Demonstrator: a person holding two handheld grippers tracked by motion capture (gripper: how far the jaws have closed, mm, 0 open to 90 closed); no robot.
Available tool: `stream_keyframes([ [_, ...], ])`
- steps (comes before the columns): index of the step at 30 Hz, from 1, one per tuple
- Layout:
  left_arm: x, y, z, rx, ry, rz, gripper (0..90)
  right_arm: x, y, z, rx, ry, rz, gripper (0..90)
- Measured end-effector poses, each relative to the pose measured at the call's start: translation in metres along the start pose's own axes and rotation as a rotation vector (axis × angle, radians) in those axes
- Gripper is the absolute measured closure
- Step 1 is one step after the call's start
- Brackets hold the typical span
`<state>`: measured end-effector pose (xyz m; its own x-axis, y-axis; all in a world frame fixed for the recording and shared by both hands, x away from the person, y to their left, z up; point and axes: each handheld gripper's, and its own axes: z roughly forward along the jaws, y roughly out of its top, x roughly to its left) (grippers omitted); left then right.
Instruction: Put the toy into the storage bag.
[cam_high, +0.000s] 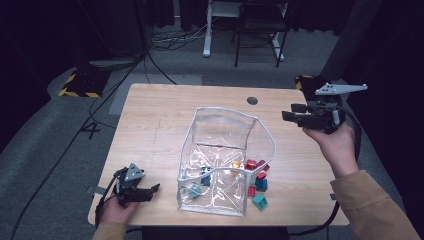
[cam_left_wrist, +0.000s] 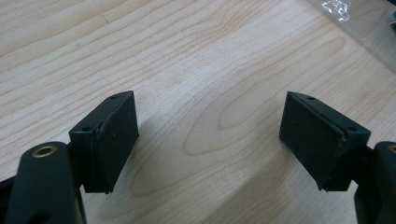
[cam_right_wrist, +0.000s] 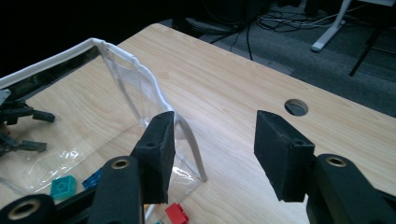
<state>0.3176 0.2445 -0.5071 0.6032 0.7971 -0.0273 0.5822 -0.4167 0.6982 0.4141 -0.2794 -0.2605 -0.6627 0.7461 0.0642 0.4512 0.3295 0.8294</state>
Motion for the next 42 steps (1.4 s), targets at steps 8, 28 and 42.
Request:
stream_keyframes([
  [8,0.000,0.000,0.000,0.000,0.000,0.000,19.9,-0.017,-0.015,0.005,0.037,-0.035,0.036,47.4],
  [28,0.000,0.000,0.000,0.000,0.000,0.000,19.9,-0.025,-0.078,0.069,0.198,0.007,0.117,49.9],
  [42,0.000,0.000,0.000,0.000,0.000,0.000,19.9,-0.019,-0.122,0.101,0.296,0.043,0.142,49.6],
])
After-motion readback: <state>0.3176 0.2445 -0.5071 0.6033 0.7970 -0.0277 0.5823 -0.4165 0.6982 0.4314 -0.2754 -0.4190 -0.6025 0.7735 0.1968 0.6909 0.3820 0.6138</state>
